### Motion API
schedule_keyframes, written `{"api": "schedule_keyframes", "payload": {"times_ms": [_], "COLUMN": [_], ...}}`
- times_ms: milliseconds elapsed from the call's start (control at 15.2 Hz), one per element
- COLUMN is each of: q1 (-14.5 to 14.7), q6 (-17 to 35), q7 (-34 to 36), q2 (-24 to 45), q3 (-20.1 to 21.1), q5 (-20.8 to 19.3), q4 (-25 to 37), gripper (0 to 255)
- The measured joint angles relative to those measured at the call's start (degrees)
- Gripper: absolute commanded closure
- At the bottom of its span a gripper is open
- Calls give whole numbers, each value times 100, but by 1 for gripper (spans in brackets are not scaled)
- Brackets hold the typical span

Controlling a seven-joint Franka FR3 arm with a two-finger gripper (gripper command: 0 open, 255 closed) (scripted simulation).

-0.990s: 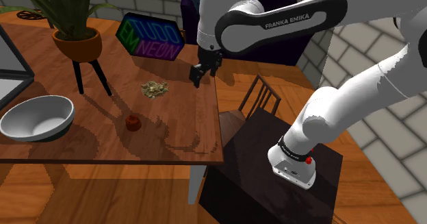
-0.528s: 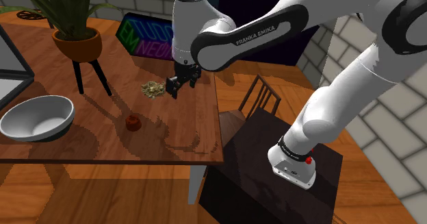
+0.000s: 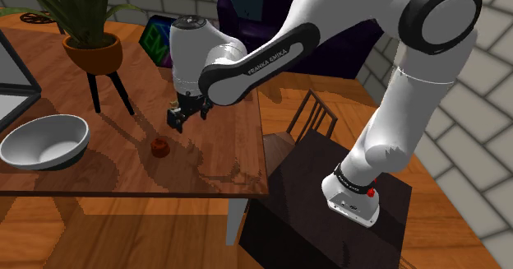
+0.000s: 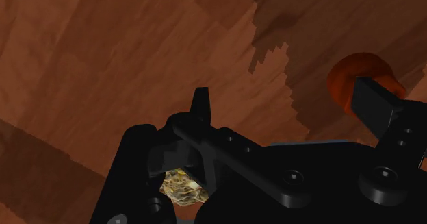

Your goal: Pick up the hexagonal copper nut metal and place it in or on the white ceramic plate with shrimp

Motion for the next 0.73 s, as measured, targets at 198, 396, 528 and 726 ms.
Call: {"api": "schedule_keyframes", "payload": {"times_ms": [198,396,528,726], "q1": [192,494,689,835], "q6": [62,77,97,121], "q7": [362,746,942,1049], "q2": [554,1303,1717,2114], "q3": [-25,-125,-199,-287], "q5": [-319,-696,-880,-1023], "q4": [489,1210,1617,2005], "gripper": [0,0,0,0]}}
